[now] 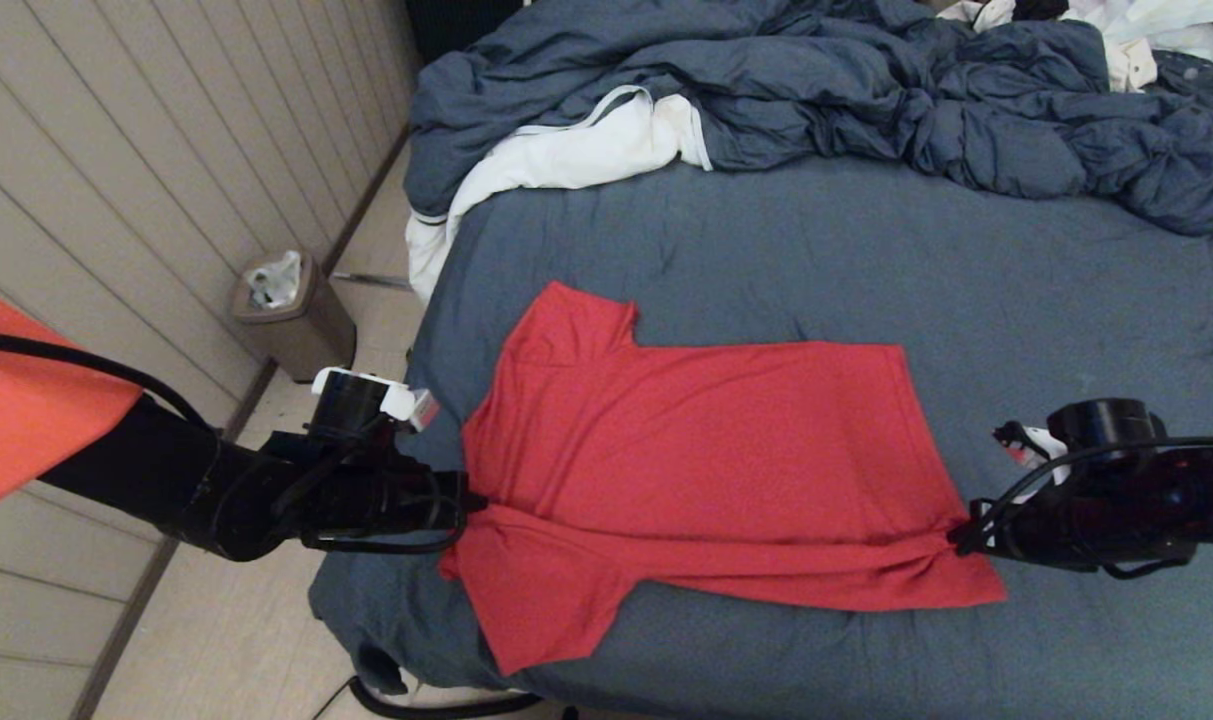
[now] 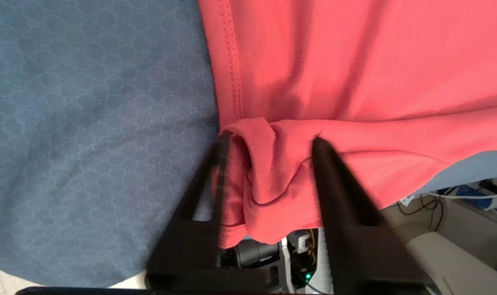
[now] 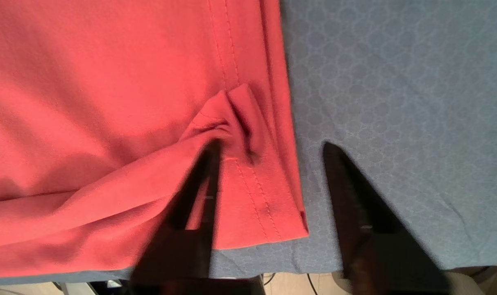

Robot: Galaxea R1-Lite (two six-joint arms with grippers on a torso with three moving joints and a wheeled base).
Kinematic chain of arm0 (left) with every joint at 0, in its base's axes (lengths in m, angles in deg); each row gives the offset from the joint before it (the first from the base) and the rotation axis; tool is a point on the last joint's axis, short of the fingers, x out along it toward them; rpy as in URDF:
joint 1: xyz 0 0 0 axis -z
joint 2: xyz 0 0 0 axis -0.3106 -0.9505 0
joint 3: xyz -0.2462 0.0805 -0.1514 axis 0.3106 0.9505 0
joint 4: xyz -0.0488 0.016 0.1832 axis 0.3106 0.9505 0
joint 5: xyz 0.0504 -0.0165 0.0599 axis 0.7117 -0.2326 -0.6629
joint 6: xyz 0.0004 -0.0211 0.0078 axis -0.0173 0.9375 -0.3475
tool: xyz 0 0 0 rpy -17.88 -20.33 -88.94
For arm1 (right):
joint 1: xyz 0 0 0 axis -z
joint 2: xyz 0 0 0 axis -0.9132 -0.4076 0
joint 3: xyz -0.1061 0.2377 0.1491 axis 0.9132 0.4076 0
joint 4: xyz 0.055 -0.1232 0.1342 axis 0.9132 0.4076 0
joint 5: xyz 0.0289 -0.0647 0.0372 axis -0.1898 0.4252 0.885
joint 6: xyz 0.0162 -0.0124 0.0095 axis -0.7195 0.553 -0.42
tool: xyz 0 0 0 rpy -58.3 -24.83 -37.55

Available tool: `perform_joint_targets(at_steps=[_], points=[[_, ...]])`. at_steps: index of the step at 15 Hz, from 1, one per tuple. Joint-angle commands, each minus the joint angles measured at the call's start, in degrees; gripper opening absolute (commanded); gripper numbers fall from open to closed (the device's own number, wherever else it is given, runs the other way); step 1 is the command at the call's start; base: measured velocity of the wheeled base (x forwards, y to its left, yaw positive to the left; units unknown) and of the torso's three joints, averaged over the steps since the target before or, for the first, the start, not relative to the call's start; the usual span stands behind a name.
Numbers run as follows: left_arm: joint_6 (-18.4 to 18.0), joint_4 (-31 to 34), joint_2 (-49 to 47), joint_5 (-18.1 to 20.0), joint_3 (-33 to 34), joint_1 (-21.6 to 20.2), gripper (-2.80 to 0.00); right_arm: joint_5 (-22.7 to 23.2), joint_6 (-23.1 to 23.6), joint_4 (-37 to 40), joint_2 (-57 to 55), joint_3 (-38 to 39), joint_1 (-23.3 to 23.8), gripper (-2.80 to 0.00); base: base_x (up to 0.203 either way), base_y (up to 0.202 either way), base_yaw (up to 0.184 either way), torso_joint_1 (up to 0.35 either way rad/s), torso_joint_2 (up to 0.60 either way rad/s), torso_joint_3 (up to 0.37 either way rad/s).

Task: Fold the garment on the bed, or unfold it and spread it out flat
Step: Fold the red T-shirt

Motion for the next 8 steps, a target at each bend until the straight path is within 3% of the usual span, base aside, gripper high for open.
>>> perform_joint_targets(at_steps=[1, 8], points=[[0.32, -0.09, 2.27, -0.01, 0.57, -0.13, 0.0, 0.18, -0.02, -0.05, 0.98, -0.07, 0.21, 0.0, 0.0, 0.0, 0.0, 0.0, 0.0, 0.0], [1.22, 0.62, 13.04, -0.47, 4.55, -1.5, 0.0, 0.27, -1.19, 0.62, 7.51, 0.71, 0.06, 0.0, 0.0, 0.0, 0.0, 0.0, 0.0, 0.0]])
